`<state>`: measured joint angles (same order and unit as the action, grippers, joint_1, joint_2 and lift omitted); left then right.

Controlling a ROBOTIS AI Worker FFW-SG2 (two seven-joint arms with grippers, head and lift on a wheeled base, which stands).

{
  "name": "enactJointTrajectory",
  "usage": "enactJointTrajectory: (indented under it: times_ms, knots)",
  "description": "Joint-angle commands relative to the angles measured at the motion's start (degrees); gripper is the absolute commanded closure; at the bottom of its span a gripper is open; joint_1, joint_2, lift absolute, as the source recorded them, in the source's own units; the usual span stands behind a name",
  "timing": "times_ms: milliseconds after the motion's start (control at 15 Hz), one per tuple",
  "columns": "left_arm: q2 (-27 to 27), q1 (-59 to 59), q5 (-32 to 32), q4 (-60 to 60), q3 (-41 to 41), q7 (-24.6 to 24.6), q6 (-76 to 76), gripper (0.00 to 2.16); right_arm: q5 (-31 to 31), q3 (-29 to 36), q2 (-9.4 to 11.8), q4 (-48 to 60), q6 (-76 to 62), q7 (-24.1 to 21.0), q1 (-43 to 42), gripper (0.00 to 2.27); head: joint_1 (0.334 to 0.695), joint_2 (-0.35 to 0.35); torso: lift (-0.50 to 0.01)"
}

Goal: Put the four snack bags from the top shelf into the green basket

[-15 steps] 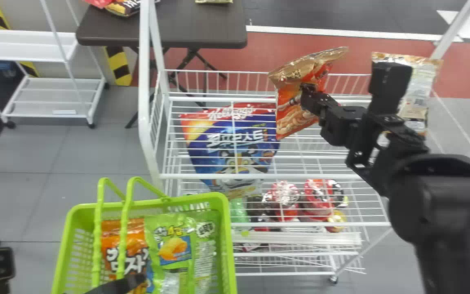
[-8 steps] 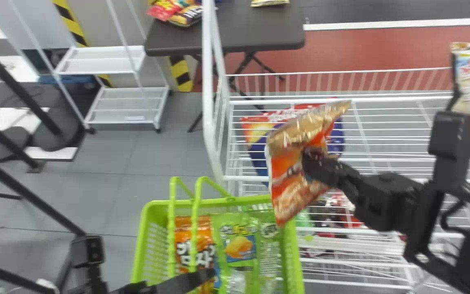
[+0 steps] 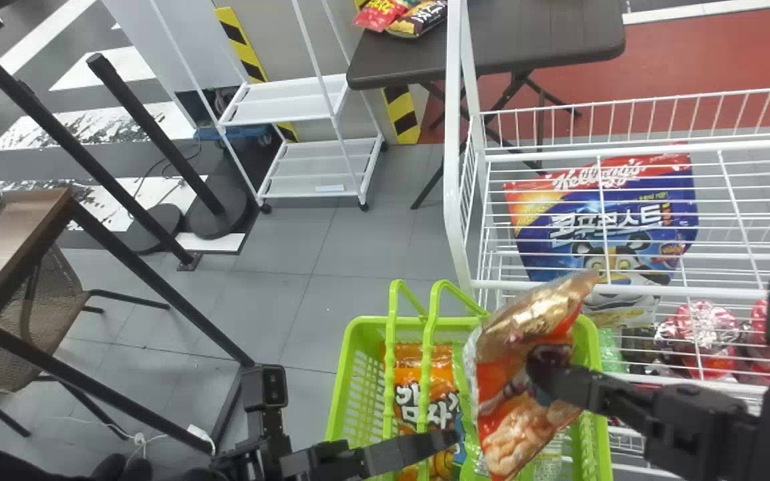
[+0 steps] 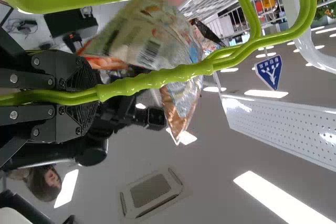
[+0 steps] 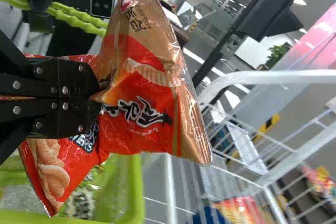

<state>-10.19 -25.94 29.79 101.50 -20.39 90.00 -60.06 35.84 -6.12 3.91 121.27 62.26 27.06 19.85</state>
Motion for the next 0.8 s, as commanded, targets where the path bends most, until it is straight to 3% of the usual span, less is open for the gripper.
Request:
enactJointTrajectory:
  times_ms: [0,133,467,533,600,667,733]
  knots:
    - [0.00,0.01,0.00,0.01,0.00,0.57,-0.02,2.15,3.28,-0.30,0.05,-7.89,0.10,2.21,-2.36,2.26,0.695,0.350,0.000]
    - [0.00,0.10,0.00,0.10,0.09,0.57,-0.02,2.15,3.98,-2.76,0.05,-13.34,-0.07,4.58,-5.17,2.26,0.695,0.350,0.000]
    - [0.09,-0.08,0.18,0.19,0.27,0.57,-0.02,2.15,2.92,-9.97,-0.04,-19.23,2.39,3.26,-9.74,2.20,0.695,0.350,0.000]
    - [0.09,-0.08,0.18,0.19,0.27,0.57,-0.02,2.15,1.69,-10.67,-0.22,-19.23,1.16,2.47,-9.83,1.74,0.695,0.350,0.000]
    - [0.09,-0.08,0.27,0.19,0.27,0.57,-0.02,2.15,0.99,-10.84,-0.31,-19.23,0.63,2.47,-10.01,0.62,0.695,0.350,0.000]
    - [0.00,-0.08,0.18,0.10,0.27,0.57,-0.02,2.15,-0.42,-11.28,-0.04,-19.14,0.63,2.56,-10.18,0.00,0.695,0.350,0.000]
    - [0.00,-0.08,0.27,0.19,0.27,0.57,-0.02,2.15,-1.56,-11.28,0.05,-18.79,0.63,2.65,-10.18,0.00,0.695,0.350,0.000]
